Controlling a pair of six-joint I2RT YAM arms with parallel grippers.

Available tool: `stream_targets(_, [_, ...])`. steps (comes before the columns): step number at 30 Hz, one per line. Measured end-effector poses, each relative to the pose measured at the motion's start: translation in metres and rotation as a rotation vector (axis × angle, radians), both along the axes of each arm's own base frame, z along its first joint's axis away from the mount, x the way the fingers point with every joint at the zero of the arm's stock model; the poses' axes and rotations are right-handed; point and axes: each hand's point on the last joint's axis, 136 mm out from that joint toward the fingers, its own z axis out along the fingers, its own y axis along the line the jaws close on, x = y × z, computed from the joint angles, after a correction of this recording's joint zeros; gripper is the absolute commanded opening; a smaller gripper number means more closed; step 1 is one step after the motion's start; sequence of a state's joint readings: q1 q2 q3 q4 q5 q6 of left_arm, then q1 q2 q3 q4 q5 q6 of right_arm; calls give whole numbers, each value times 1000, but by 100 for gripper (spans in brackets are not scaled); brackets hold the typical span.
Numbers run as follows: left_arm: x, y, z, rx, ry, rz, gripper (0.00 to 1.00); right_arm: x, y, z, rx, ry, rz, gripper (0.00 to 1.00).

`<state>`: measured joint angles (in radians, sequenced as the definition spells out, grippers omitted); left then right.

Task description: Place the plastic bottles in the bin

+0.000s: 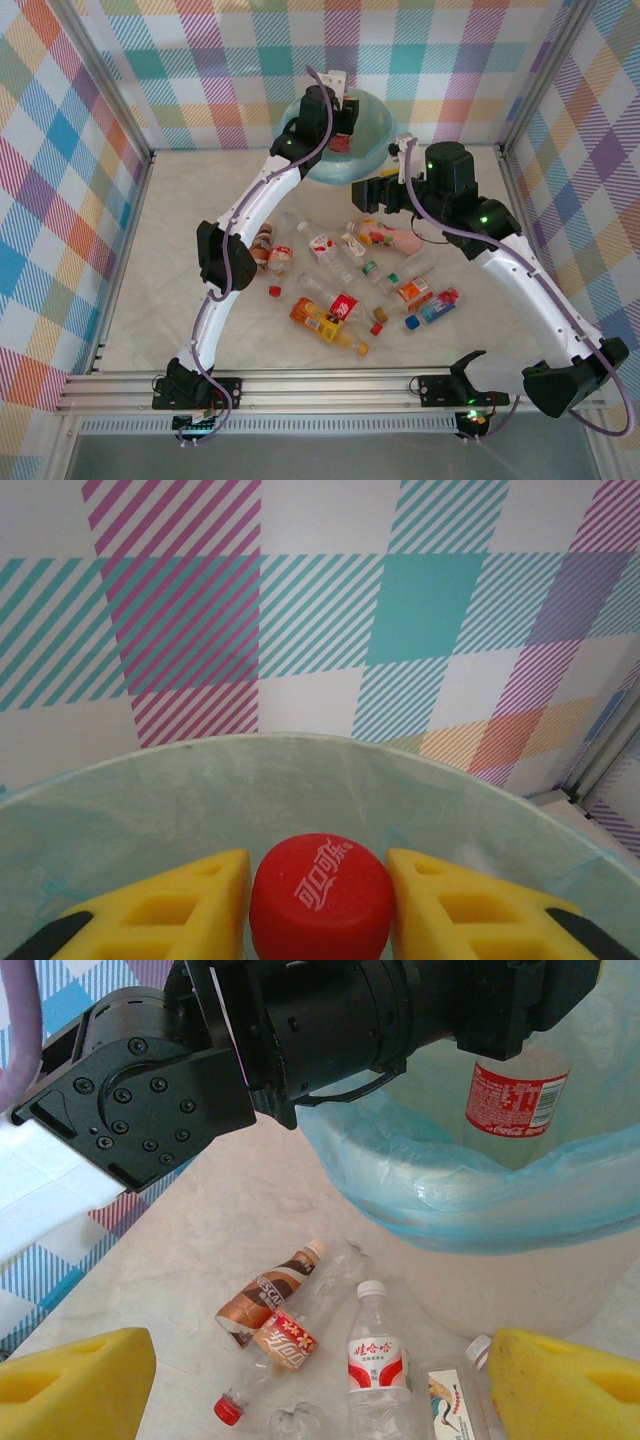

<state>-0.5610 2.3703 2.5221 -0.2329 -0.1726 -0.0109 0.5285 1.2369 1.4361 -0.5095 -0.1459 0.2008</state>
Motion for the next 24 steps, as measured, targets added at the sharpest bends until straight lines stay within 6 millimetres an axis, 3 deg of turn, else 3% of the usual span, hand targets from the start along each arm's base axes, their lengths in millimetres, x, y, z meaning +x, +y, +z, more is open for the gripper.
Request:
stream_targets(6, [-2,-2,2,-3,-2,-16,59,-2,0,4,3,0,4,86])
stream_targets(11, [-6,-1,14,-11,-17,-27,58,-5,-1,10,9,-9,8,86])
stream_targets(15, [-20,5,45,-46,-42,-35,58,-13,1,13,16,7,41,86])
stream_targets(20, [-58,24,92,-81,-15,-55,58,-32,7,14,33,35,126,84])
stream_targets(24, [-111,51,121,-79,49,-78,60,-57,7,-7,37,96,195,82])
